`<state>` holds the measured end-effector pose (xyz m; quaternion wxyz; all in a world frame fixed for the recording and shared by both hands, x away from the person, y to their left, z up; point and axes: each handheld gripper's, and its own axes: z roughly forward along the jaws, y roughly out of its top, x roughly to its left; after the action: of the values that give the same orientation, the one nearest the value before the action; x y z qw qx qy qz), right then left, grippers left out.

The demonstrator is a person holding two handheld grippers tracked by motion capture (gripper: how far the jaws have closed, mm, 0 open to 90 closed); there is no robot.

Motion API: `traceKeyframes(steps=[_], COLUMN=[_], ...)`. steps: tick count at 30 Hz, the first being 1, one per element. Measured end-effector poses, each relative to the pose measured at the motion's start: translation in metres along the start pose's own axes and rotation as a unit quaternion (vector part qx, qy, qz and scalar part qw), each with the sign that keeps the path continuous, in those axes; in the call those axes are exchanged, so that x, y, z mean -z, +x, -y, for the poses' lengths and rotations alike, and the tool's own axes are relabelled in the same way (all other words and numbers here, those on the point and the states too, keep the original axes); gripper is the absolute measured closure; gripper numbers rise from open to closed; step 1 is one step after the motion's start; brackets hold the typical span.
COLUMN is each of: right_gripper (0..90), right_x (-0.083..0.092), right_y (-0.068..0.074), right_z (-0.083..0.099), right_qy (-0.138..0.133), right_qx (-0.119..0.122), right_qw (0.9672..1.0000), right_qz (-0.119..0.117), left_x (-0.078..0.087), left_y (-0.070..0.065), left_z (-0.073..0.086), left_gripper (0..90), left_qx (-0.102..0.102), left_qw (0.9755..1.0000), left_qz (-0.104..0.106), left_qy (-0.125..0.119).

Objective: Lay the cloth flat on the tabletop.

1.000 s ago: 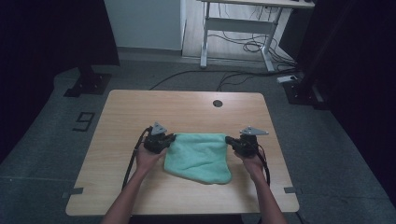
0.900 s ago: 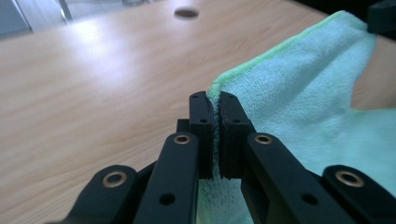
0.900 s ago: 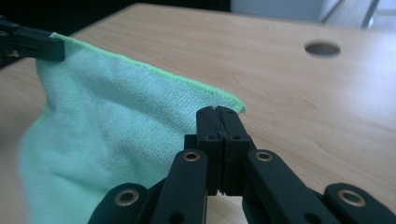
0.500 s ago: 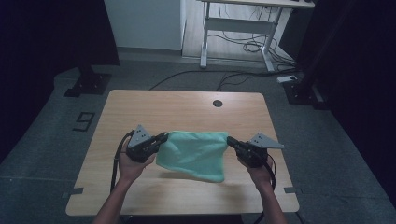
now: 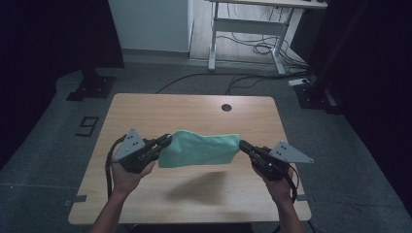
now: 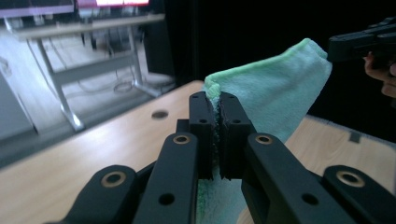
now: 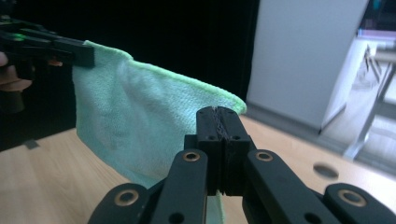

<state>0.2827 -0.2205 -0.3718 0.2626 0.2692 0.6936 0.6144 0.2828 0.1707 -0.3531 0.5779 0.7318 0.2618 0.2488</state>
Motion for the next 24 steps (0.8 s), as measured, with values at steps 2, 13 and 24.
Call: traceKeyframes(steps=[2, 13, 24], right_gripper=[88.5, 88.5, 88.4], right_x=[0.009, -0.038, -0.019], right_y=[0.003, -0.037, -0.006], right_z=[-0.01, 0.02, 0.034], right_qy=[-0.012, 0.049, 0.051], right_qx=[0.008, -0.044, -0.021], right_qw=[0.9999, 0.9977, 0.9985], right_qz=[0.0, 0.019, -0.008], left_x=[0.008, -0.053, -0.026], left_y=[-0.003, 0.033, 0.01], left_z=[-0.009, 0.052, 0.046], left_gripper=[85.6, 85.2, 85.1], left_qx=[0.01, 0.086, 0.06], left_qw=[0.9997, 0.993, 0.9956], left_qz=[0.016, 0.029, 0.057], left_qy=[-0.016, 0.075, 0.043])
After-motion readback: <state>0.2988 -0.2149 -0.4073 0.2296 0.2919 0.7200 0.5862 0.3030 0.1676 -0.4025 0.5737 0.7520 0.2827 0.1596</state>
